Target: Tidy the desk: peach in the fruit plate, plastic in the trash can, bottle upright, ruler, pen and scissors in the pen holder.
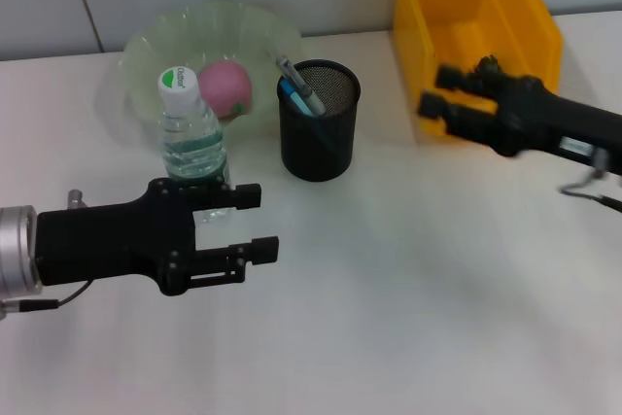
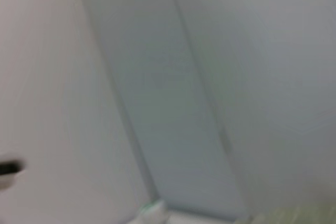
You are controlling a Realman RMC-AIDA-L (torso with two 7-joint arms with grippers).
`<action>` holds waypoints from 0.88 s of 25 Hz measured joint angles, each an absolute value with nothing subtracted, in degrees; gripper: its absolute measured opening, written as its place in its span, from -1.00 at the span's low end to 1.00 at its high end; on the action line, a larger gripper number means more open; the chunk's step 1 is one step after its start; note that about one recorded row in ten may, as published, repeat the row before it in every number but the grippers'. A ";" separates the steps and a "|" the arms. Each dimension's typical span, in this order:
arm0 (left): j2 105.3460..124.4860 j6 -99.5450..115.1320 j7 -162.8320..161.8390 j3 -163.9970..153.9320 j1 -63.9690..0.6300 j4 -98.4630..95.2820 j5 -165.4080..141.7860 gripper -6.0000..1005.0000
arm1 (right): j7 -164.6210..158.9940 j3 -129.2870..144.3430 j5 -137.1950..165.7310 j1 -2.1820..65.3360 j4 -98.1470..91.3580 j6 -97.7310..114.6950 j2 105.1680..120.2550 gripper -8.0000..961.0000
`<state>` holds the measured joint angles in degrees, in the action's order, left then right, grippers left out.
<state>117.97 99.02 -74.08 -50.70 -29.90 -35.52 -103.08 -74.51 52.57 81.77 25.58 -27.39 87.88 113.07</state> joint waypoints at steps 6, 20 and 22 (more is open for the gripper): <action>117.72 99.15 -80.69 -50.70 -29.91 -39.00 -106.18 0.34 | -83.09 52.33 93.02 28.11 -27.36 95.50 107.57 0.33; 117.67 95.92 -84.72 -50.60 -31.27 -41.48 -111.00 0.34 | -87.00 52.14 103.67 32.91 -28.10 94.00 105.34 0.70; 117.82 94.80 -84.53 -50.66 -31.80 -41.44 -111.69 0.34 | -87.01 52.31 103.79 33.70 -27.93 93.74 105.62 0.70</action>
